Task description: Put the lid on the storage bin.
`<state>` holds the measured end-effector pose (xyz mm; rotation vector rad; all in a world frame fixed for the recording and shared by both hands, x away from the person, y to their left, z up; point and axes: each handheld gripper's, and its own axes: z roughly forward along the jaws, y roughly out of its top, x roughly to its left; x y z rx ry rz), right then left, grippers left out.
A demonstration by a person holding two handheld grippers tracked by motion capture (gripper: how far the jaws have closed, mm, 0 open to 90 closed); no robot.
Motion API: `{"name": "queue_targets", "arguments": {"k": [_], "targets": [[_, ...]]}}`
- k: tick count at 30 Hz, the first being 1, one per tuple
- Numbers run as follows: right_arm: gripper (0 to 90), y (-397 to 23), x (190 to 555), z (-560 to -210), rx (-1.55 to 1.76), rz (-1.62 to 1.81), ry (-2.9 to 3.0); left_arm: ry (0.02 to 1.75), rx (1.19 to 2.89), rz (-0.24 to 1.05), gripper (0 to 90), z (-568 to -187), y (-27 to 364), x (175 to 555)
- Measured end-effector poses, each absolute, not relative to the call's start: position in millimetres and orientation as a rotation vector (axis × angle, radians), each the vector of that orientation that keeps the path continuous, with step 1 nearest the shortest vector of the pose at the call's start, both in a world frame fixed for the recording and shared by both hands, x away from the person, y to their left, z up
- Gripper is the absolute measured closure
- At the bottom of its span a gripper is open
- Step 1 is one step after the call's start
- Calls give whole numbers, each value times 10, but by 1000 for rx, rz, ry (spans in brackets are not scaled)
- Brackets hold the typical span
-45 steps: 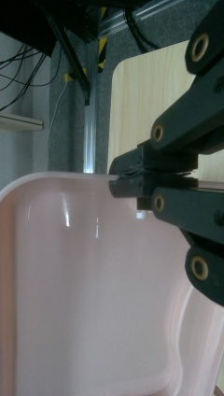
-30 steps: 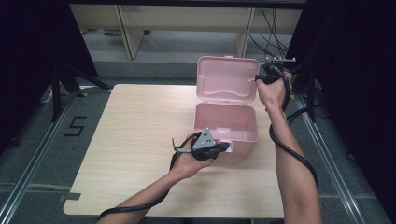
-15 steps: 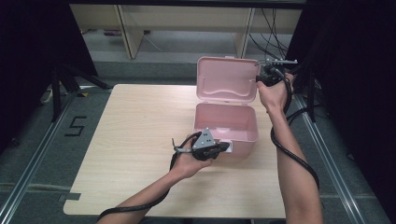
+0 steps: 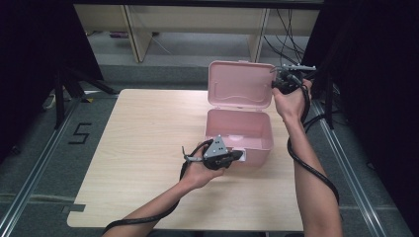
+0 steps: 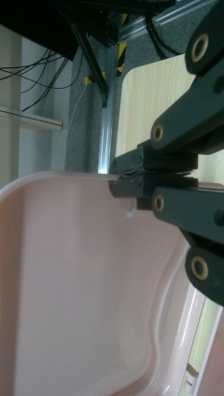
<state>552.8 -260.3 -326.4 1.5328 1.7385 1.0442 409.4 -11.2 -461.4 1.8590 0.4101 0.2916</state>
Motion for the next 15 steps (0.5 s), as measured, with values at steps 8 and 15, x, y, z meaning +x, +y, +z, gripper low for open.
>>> {"name": "queue_targets", "arguments": {"k": [8,15], "targets": [[899,-2606,5480,-3272,1499,1043,1738,411,1855,292,898,-4617,-113,4093],[899,-2603,5432,-3290,1479,1052,1725,412,1856,291,898,-4616,-112,4092]]}}
